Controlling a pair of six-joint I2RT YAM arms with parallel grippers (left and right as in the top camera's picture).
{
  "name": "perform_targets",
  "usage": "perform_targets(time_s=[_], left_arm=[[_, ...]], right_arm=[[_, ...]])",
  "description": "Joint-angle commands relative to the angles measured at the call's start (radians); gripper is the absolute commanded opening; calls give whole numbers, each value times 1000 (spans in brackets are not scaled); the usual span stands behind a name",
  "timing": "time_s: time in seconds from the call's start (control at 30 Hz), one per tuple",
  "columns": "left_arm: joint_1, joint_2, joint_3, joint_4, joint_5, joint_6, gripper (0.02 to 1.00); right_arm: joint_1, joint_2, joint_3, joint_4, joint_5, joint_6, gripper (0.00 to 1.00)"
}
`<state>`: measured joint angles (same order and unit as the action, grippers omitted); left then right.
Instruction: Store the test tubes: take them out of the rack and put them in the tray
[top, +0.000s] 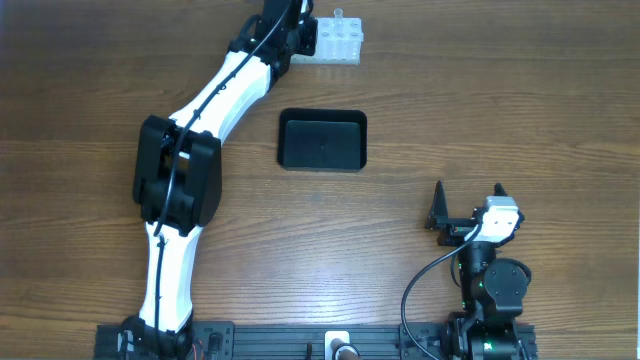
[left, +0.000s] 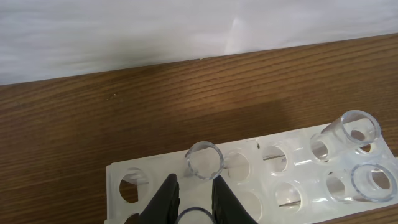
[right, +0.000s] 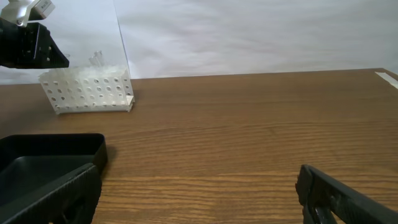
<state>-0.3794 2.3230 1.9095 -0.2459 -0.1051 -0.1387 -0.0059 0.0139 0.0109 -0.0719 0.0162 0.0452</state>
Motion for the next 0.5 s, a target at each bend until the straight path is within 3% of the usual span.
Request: perform_targets(time_s=[0.03, 0.5], left_arm=[[2, -34, 23, 3, 3, 1, 91], [2, -126, 23, 2, 2, 1, 58]], right_arm=[[-6, -9, -5, -3, -8, -1, 993], [-6, -9, -5, -3, -8, -1, 993]])
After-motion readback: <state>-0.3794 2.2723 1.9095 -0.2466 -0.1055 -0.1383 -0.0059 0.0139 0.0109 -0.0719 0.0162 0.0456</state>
